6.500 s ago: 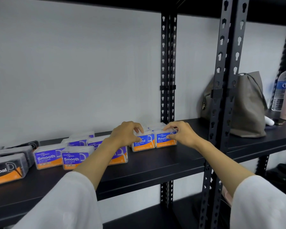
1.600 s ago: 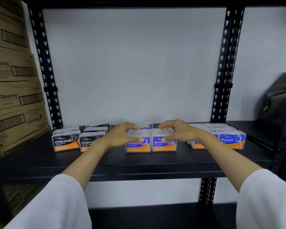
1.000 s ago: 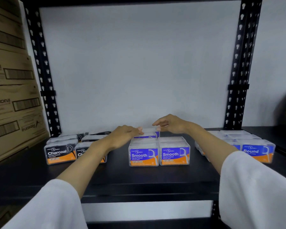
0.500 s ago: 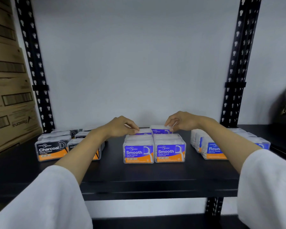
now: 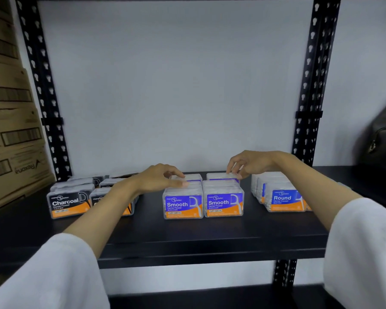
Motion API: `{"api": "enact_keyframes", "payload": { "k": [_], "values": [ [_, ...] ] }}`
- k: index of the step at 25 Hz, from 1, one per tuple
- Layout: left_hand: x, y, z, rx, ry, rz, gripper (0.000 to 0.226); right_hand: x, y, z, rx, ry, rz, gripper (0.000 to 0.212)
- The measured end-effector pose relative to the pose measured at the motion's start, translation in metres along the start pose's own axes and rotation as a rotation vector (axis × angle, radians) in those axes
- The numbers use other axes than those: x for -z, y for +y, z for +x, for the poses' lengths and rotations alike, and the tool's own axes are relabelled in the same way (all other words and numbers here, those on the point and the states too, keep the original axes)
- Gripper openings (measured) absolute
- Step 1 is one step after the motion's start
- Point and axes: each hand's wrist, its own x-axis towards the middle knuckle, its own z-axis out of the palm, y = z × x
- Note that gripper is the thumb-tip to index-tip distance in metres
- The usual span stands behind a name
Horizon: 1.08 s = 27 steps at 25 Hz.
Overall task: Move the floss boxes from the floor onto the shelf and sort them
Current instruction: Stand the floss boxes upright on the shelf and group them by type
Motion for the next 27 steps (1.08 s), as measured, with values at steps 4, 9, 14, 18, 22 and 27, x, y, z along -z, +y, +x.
{"api": "enact_keyframes", "payload": {
  "k": [4,9,14,18,22,27],
  "values": [
    [-0.005,0.001,-0.007,-0.015,0.061,-0.049,0.048,-0.006,-0.006,-0.013,0.031,0.021,0.050,0.027],
    [-0.006,0.009,-0.019,0.035,-0.076,-0.090,0.097,-0.025,-0.026,-0.029,0.041,-0.033,0.040,0.059],
    [-0.014,0.007,-0.021,0.038,-0.036,-0.040,0.087,-0.038,-0.025,-0.029,0.053,0.030,0.068,0.076],
    [-0.021,0.007,-0.019,0.012,0.044,-0.038,0.076,-0.042,-0.022,-0.030,0.079,0.065,0.098,0.070],
    [-0.017,0.004,-0.020,-0.006,0.024,0.002,0.097,-0.038,-0.023,-0.030,0.075,0.036,0.091,0.078],
    [-0.030,0.005,-0.018,-0.021,-0.035,-0.026,0.091,-0.048,-0.023,-0.027,0.030,0.004,0.052,0.091]
  ]
}}
